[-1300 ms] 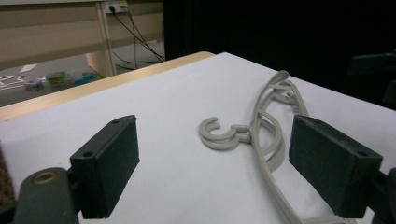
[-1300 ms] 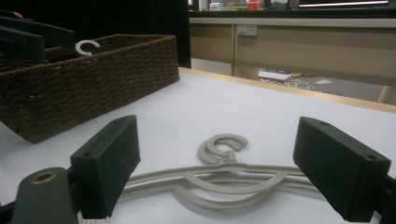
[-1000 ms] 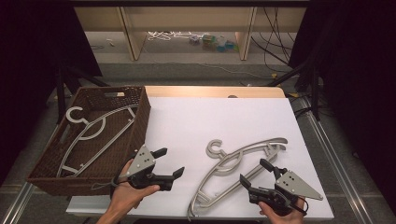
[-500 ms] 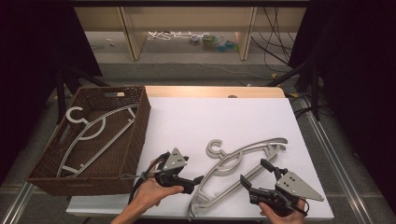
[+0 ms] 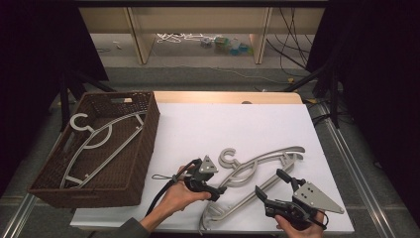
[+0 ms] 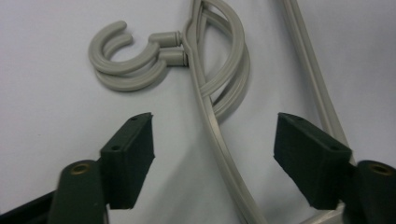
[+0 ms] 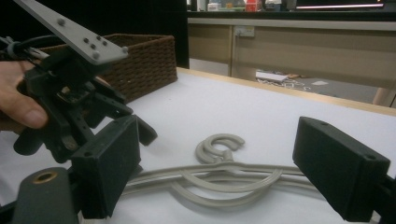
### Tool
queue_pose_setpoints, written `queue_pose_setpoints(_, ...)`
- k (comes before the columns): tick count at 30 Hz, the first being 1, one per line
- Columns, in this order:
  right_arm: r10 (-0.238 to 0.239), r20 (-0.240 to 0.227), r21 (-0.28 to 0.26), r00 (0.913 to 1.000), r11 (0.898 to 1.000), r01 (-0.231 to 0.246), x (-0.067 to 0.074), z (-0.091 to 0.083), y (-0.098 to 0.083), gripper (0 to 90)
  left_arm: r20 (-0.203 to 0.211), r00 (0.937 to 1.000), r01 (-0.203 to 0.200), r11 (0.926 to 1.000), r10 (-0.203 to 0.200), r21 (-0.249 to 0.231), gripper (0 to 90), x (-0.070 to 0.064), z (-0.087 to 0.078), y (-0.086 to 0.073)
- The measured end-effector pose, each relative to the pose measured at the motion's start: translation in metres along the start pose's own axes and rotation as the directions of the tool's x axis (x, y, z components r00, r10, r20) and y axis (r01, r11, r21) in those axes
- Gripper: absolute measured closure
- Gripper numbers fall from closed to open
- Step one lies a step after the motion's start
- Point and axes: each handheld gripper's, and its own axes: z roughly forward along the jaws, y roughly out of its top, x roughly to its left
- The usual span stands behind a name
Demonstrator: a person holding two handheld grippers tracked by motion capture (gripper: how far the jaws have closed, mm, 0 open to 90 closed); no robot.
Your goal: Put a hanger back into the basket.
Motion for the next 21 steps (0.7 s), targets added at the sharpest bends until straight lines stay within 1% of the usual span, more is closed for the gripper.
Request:
queue_pose_setpoints(1, 0.004, -0.001, 0.002, 1.0, 1.0, -0.004, 0.0, 0.0, 0.0, 15.7, 0.003, 1.0, -0.005, 0.9998, 0.005, 0.02, 31.6, 0.001, 0.002, 0.001)
queue_pose_setpoints(2, 0.002, 0.0, 0.0, 1.0, 1.0, -0.002, 0.0, 0.0, 0.0, 15.7, 0.008, 0.9999, -0.006, 0.9996, 0.005, 0.028, 33.4, 0.001, 0.005, 0.002)
queue_pose_setpoints(3, 0.004, -0.003, 0.001, 1.0, 1.0, -0.004, 0.0, 0.0, 0.0, 15.7, 0.006, 1.0, 0.004, 0.9994, -0.004, 0.034, 35.4, 0.0, 0.008, 0.003)
queue_pose_setpoints(4, 0.004, 0.002, -0.002, 1.0, 1.0, -0.004, 0.001, 0.0, 0.0, 15.8, 0.001, 1.0, -0.003, 0.9988, 0.003, 0.049, 36.3, 0.001, 0.01, 0.004)
queue_pose_setpoints(5, 0.004, -0.002, 0.003, 1.0, 1.0, -0.004, 0.0, 0.0, 0.0, 15.8, 0.009, 0.9999, -0.009, 0.9985, 0.009, 0.055, 37.1, 0.002, 0.013, 0.006)
queue_pose_setpoints(6, 0.004, 0.001, -0.003, 1.0, 1.0, -0.004, 0.001, 0.0, 0.0, 15.8, 0.009, 1.0, -0.002, 0.9981, 0.002, 0.062, 39.8, 0.001, 0.016, 0.007)
queue_pose_setpoints(7, 0.004, -0.003, 0.003, 1.0, 1.0, -0.004, 0.0, 0.0, 0.0, 15.8, 0.018, 0.9995, -0.028, 0.995, 0.026, 0.096, 42.4, 0.003, 0.017, 0.008)
queue_pose_setpoints(8, 0.005, -0.007, 0.009, 1.0, 1.0, -0.005, 0.0, 0.0, 0.0, 15.8, 0.019, 0.999, -0.043, 0.9918, 0.041, 0.121, 43.3, 0.005, 0.018, 0.01)
queue_pose_setpoints(9, 0.006, -0.007, 0.008, 1.0, 1.0, -0.006, 0.0, 0.0, 0.0, 15.8, 0.018, 0.9994, -0.03, 0.9922, 0.028, 0.121, 45.4, 0.004, 0.021, 0.011)
queue_pose_setpoints(10, 0.006, -0.008, 0.007, 0.9999, 1.0, -0.006, 0.0, 0.0, 0.0, 15.9, 0.029, 0.9996, 0.004, 0.9945, -0.007, 0.104, 48.4, 0.003, 0.024, 0.012)
queue_pose_setpoints(11, 0.006, -0.008, 0.007, 0.9999, 1.0, -0.006, 0.0, 0.0, 0.0, 15.8, 0.038, 0.9989, -0.031, 0.9891, 0.026, 0.144, 49.3, 0.006, 0.024, 0.013)
queue_pose_setpoints(12, 0.008, -0.009, 0.008, 0.9999, 1.0, -0.008, 0.0, 0.0, 0.0, 15.8, 0.034, 0.9994, -0.007, 0.991, 0.002, 0.133, 50.2, 0.005, 0.026, 0.014)
queue_pose_setpoints(13, 0.008, -0.01, 0.008, 0.9999, 1.0, -0.008, 0.0, 0.0, 0.0, 15.8, 0.037, 0.9988, 0.027, 0.9937, -0.031, 0.109, 52.4, 0.003, 0.029, 0.014)
queue_pose_setpoints(14, 0.007, -0.01, 0.008, 0.9999, 1.0, -0.007, 0.0, 0.0, 0.0, 15.9, 0.052, 0.9986, 0.003, 0.9908, -0.01, 0.136, 54.1, 0.006, 0.029, 0.015)
queue_pose_setpoints(15, 0.005, -0.01, 0.003, 0.9999, 1.0, -0.005, 0.0, 0.0, 0.0, 15.9, 0.052, 0.9983, 0.018, 0.991, -0.025, 0.133, 55.7, 0.006, 0.03, 0.016)
queue_pose_setpoints(16, 0.005, -0.007, -0.002, 1.0, 1.0, -0.005, 0.001, 0.001, 0.0, 15.9, 0.059, 0.9978, 0.023, 0.9918, -0.031, 0.126, 57.8, 0.008, 0.031, 0.016)
queue_pose_setpoints(17, 0.005, -0.008, -0.001, 1.0, 1.0, -0.005, 0.001, 0.001, -0.001, 16.0, 0.063, 0.9978, 0.008, 0.9878, -0.018, 0.156, 59.3, 0.011, 0.03, 0.017)
queue_pose_setpoints(18, 0.006, -0.008, -0.001, 1.0, 1.0, -0.006, 0.001, 0.001, -0.001, 15.9, 0.064, 0.9975, 0.019, 0.9875, -0.03, 0.156, 60.9, 0.013, 0.031, 0.016)
queue_pose_setpoints(19, 0.003, -0.005, -0.002, 1.0, 1.0, -0.003, 0.001, 0.001, -0.001, 16.0, 0.073, 0.9969, 0.017, 0.986, -0.03, 0.166, 62.3, 0.015, 0.031, 0.017)
queue_pose_setpoints(20, 0.004, -0.006, 0.0, 1.0, 1.0, -0.004, 0.001, 0.001, -0.001, 15.9, 0.076, 0.995, 0.054, 0.9882, -0.066, 0.143, 63.4, 0.014, 0.034, 0.016)
queue_pose_setpoints(21, 0.006, -0.006, 0.001, 1.0, 1.0, -0.006, 0.001, 0.001, -0.001, 16.0, 0.082, 0.9954, 0.036, 0.9851, -0.05, 0.168, 64.2, 0.016, 0.034, 0.017)
